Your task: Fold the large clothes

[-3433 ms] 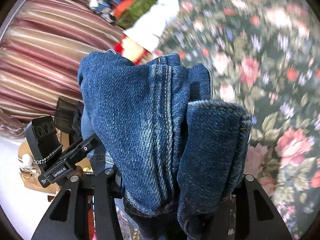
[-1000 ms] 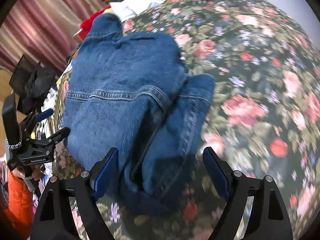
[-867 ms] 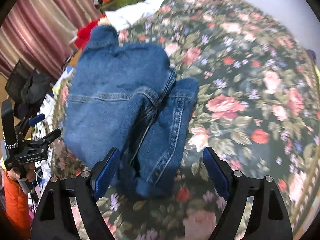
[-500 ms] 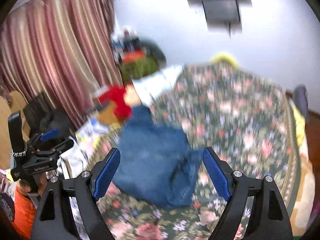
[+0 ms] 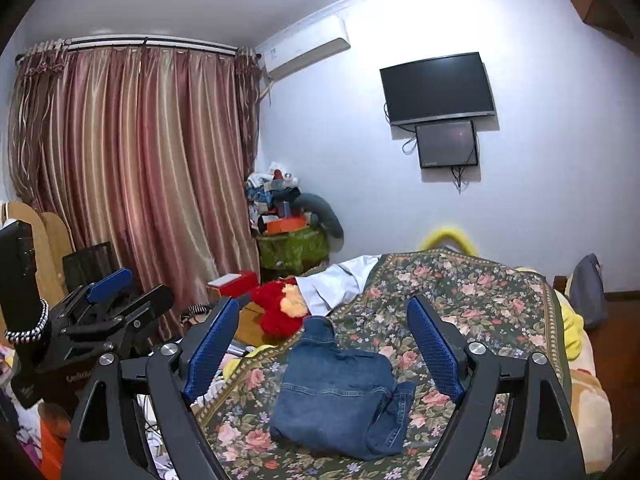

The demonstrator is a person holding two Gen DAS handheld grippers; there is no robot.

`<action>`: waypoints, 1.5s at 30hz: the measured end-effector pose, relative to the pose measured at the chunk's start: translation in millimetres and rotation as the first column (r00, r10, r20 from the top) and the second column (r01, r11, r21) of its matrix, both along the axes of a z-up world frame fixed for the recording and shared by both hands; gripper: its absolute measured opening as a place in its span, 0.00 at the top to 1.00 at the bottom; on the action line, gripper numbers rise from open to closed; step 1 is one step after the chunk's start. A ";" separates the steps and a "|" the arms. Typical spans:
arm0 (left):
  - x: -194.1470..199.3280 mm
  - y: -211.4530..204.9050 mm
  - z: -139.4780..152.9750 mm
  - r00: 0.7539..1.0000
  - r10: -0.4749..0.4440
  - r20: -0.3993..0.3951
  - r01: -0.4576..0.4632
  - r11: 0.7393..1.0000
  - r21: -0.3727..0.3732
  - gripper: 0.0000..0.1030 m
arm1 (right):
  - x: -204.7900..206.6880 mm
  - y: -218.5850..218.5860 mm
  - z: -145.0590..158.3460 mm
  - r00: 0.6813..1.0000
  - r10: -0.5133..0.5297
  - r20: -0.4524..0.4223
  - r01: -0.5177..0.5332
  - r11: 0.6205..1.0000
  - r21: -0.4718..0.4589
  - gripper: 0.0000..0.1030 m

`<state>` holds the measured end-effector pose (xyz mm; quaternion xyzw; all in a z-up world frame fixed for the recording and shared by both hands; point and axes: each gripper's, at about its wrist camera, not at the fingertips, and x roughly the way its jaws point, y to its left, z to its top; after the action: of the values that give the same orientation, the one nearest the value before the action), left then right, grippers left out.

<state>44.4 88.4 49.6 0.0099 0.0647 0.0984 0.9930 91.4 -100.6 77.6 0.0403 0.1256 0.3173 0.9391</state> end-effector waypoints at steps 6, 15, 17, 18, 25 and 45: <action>-5.3 -3.5 -5.6 1.000 -0.004 -0.026 0.003 1.000 -0.029 0.00 | -20.4 0.4 -4.8 0.997 -0.070 0.020 0.071 0.997 -0.023 0.00; 0.4 2.5 -12.3 0.998 -0.011 -0.055 0.008 0.998 -0.056 0.00 | -25.3 2.0 -8.8 0.996 -0.089 0.004 0.089 0.994 -0.060 0.00; 2.5 3.3 -13.6 0.998 -0.010 -0.058 0.007 0.998 -0.059 0.00 | -25.7 2.9 -9.4 0.996 -0.091 -0.001 0.091 0.994 -0.060 0.00; 3.1 3.3 -15.1 0.998 -0.009 -0.059 0.006 0.998 -0.058 0.00 | -25.1 2.2 -9.1 0.996 -0.089 -0.002 0.089 0.994 -0.061 0.00; 8.4 6.2 -16.8 0.998 -0.006 -0.067 0.002 0.998 -0.063 0.00 | -21.3 4.3 -9.7 0.996 -0.093 -0.015 0.092 0.993 -0.069 0.00; 12.5 9.9 -18.3 0.996 -0.028 -0.083 0.021 0.996 -0.086 0.00 | -16.5 7.2 -10.3 0.996 -0.087 -0.029 0.085 0.994 -0.069 0.00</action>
<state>56.9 98.3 31.2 -0.0275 0.1104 0.0830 0.9900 74.8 -93.4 67.4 0.0188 0.1494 0.2714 0.9506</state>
